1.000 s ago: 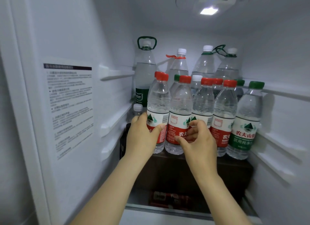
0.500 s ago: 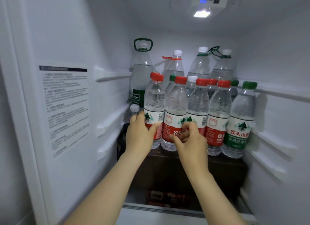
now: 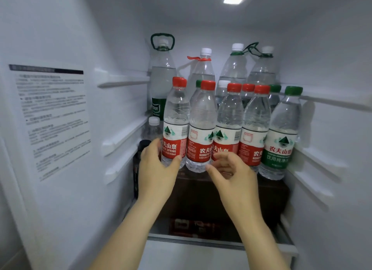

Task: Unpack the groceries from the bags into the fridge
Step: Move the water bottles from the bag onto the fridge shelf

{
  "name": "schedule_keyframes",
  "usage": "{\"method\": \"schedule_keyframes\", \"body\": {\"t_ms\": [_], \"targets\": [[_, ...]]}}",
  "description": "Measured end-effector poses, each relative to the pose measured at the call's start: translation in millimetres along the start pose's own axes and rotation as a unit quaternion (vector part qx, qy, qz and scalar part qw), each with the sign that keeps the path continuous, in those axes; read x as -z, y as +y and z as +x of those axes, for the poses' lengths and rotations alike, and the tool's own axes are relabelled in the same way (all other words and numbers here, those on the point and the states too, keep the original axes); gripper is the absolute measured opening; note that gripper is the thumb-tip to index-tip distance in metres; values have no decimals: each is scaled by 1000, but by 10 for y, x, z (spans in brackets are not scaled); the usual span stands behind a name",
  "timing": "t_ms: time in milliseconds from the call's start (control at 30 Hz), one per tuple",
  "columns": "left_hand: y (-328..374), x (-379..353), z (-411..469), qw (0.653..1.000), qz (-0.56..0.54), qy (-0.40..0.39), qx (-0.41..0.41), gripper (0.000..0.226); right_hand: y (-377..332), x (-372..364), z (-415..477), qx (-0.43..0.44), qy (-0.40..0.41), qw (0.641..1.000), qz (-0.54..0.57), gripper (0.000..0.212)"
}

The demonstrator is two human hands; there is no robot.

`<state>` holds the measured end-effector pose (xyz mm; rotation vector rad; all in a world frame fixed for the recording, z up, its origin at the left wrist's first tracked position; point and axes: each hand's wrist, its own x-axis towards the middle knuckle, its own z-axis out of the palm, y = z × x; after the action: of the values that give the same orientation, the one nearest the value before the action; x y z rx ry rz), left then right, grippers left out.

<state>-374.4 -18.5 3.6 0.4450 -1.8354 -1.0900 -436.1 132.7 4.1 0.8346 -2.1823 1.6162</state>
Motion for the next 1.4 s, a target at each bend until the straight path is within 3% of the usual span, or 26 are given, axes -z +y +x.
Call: {"method": "schedule_keyframes", "body": {"t_ms": [133,467,733,900,1133,1400], "targets": [[-43,46,-299,999,-27,-25,10,52,117,74,-183,-15,-6,1000,-14,22],[-344,91,-851,995,54,-82,34,48,500,284,-525,-58,-39,993,-100,29],[-512,68,-1045,978,80,-192,23,45,654,237,-907,-133,-58,979,-141,32],[-603,78,-1188,957,85,-276,20,45,698,215,-1244,-175,-32,967,-182,33],[-747,146,-1399,948,59,-311,-24,35,708,223,-1783,-247,-15,947,-206,33],[-816,-27,-1871,897,39,-439,-39,37,683,413,-2465,-338,41,917,-206,35]]}}
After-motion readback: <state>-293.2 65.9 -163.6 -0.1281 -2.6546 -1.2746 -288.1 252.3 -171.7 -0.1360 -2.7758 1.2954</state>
